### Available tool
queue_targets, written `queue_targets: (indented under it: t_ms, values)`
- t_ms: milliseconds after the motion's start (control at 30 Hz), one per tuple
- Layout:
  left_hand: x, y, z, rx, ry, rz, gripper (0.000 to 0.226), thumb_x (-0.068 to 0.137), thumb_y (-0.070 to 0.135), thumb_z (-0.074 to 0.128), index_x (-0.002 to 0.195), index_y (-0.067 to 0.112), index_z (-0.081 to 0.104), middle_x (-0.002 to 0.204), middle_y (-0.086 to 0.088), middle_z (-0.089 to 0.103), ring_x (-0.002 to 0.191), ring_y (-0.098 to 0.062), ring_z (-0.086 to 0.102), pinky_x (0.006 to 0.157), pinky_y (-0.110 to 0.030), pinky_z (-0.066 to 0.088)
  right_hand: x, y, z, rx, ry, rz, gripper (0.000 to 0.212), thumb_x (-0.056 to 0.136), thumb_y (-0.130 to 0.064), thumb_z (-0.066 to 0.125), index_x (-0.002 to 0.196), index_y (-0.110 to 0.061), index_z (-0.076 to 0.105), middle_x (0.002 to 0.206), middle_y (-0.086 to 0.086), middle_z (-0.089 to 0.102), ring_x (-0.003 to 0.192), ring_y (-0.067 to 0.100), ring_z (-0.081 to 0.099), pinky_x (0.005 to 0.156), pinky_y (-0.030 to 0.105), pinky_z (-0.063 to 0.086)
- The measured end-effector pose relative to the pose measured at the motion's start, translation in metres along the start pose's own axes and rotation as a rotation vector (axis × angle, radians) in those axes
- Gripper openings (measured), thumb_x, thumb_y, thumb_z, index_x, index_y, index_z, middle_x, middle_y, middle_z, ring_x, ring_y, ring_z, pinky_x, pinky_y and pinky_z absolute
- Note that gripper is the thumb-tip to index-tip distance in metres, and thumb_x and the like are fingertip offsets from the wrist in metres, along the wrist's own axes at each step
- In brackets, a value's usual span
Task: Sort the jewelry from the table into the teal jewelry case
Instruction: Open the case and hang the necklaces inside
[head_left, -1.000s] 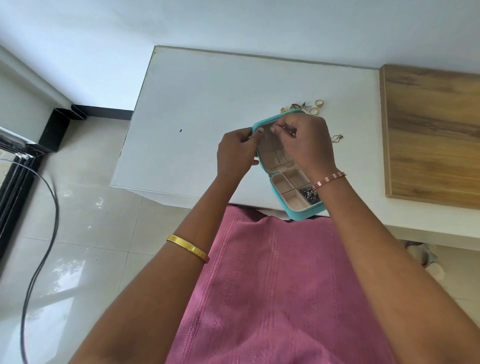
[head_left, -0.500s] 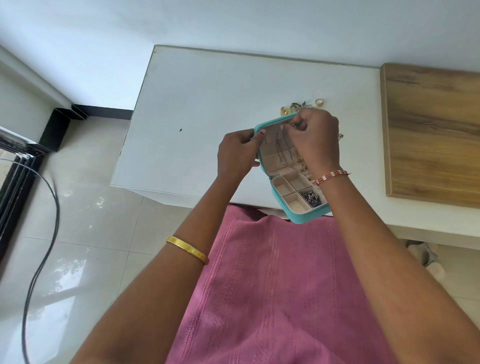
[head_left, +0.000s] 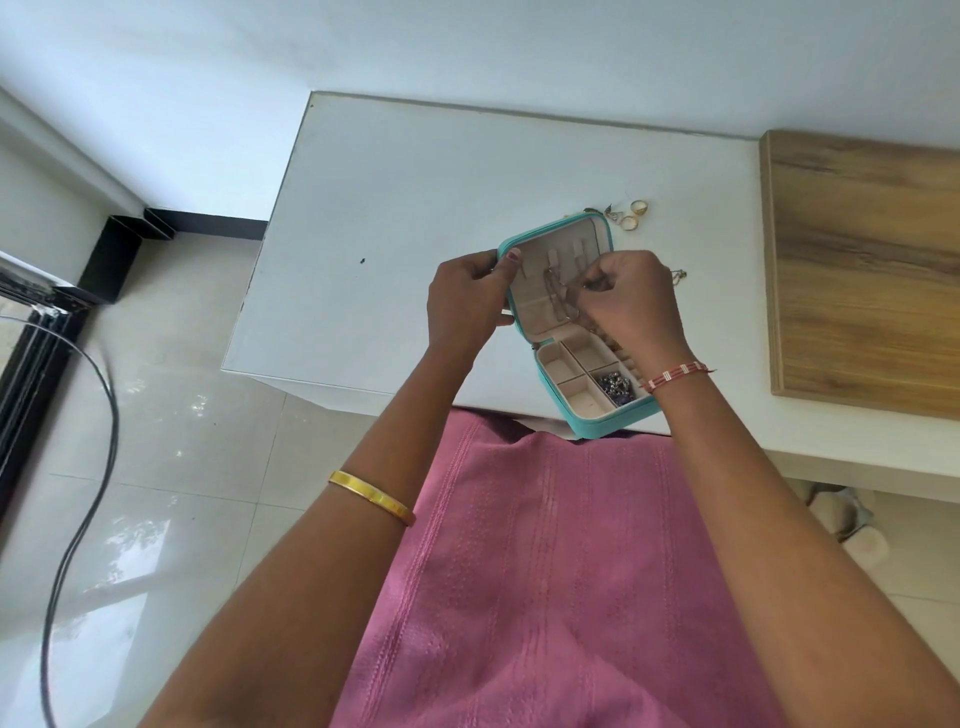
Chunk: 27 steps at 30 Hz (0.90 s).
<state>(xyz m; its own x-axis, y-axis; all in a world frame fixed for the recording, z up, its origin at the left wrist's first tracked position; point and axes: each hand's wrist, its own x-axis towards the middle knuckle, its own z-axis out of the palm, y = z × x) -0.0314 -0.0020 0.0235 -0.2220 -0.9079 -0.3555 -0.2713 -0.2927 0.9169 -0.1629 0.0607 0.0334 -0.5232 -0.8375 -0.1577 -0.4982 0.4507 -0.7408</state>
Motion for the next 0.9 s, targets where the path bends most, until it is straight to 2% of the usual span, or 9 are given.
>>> queue_targets:
  t_ms: [100, 267, 400, 467, 533, 600, 700, 800, 900]
  values:
    - [0.001, 0.001, -0.002, -0.004, 0.012, 0.002, 0.024, 0.092, 0.024, 0.057, 0.103, 0.008, 0.069, 0.084, -0.006, 0.067, 0.065, -0.022, 0.063, 0.064, -0.033, 0.055, -0.003, -0.002, -0.005, 0.185, -0.129, 0.121, 0.005, 0.081, -0.006, 0.066, 0.084, -0.005, 0.063, 0.059, 0.007, 0.061, 0.033, 0.005, 0.049, 0.037, 0.018, 0.041]
    - [-0.001, 0.001, -0.002, -0.012, 0.017, -0.003, 0.024, 0.093, 0.025, 0.056, 0.104, 0.008, 0.069, 0.085, -0.007, 0.068, 0.067, -0.022, 0.064, 0.065, -0.034, 0.057, -0.001, -0.007, -0.013, 0.271, -0.136, 0.211, 0.005, 0.085, -0.001, 0.058, 0.081, -0.004, 0.060, 0.059, 0.010, 0.061, 0.030, 0.006, 0.044, 0.034, 0.016, 0.040]
    - [-0.003, 0.001, 0.000, -0.017, 0.008, 0.004, 0.021, 0.092, 0.025, 0.056, 0.100, 0.011, 0.069, 0.084, -0.008, 0.068, 0.067, -0.023, 0.065, 0.064, -0.034, 0.056, 0.001, -0.010, -0.018, 0.197, -0.150, 0.124, 0.010, 0.084, 0.000, 0.056, 0.083, -0.009, 0.061, 0.068, 0.006, 0.065, 0.033, 0.001, 0.047, 0.038, 0.018, 0.043]
    - [-0.002, 0.001, 0.000, -0.008, 0.007, 0.010, 0.021, 0.092, 0.025, 0.056, 0.101, 0.011, 0.070, 0.084, -0.008, 0.069, 0.067, -0.023, 0.065, 0.065, -0.035, 0.056, 0.002, -0.009, -0.020, 0.055, -0.090, 0.029, 0.014, 0.079, -0.001, 0.060, 0.077, -0.014, 0.059, 0.068, 0.003, 0.064, 0.038, -0.003, 0.048, 0.045, 0.012, 0.040]
    - [-0.001, 0.001, 0.000, 0.000, 0.012, 0.013, 0.022, 0.092, 0.025, 0.056, 0.101, 0.010, 0.070, 0.085, -0.007, 0.069, 0.067, -0.023, 0.064, 0.066, -0.035, 0.057, 0.002, -0.010, -0.023, -0.084, -0.034, -0.048, 0.011, 0.075, -0.006, 0.066, 0.078, -0.015, 0.060, 0.062, -0.002, 0.056, 0.047, 0.002, 0.047, 0.049, 0.011, 0.038]
    - [-0.001, 0.002, 0.000, 0.000, 0.017, 0.014, 0.022, 0.092, 0.025, 0.056, 0.101, 0.010, 0.070, 0.085, -0.007, 0.069, 0.067, -0.023, 0.064, 0.066, -0.034, 0.057, 0.002, -0.010, -0.026, -0.193, -0.038, -0.076, 0.010, 0.076, -0.012, 0.069, 0.084, -0.012, 0.064, 0.059, -0.006, 0.049, 0.057, 0.014, 0.048, 0.057, 0.022, 0.041]
    - [-0.001, 0.002, 0.000, 0.001, 0.021, 0.017, 0.021, 0.092, 0.025, 0.057, 0.099, 0.011, 0.070, 0.085, -0.007, 0.069, 0.066, -0.022, 0.064, 0.065, -0.034, 0.057, -0.001, -0.011, -0.028, -0.349, -0.056, -0.111, 0.010, 0.081, -0.016, 0.067, 0.087, -0.009, 0.069, 0.065, -0.002, 0.050, 0.071, 0.018, 0.049, 0.061, 0.024, 0.034]
    - [0.000, 0.001, 0.000, 0.005, 0.020, 0.016, 0.022, 0.092, 0.025, 0.056, 0.100, 0.010, 0.070, 0.085, -0.007, 0.069, 0.067, -0.023, 0.065, 0.067, -0.037, 0.058, 0.000, -0.011, -0.027, -0.296, -0.073, -0.132, 0.010, 0.083, -0.017, 0.067, 0.087, -0.007, 0.069, 0.072, 0.002, 0.054, 0.068, 0.015, 0.051, 0.060, 0.019, 0.034]
    - [0.001, -0.001, 0.000, 0.023, 0.017, 0.020, 0.023, 0.092, 0.025, 0.056, 0.102, 0.010, 0.070, 0.084, -0.007, 0.069, 0.067, -0.024, 0.064, 0.069, -0.038, 0.058, 0.001, -0.013, -0.027, -0.051, -0.189, -0.103, 0.007, 0.084, -0.013, 0.065, 0.079, -0.009, 0.063, 0.063, 0.004, 0.060, 0.051, -0.003, 0.053, 0.061, 0.006, 0.041]
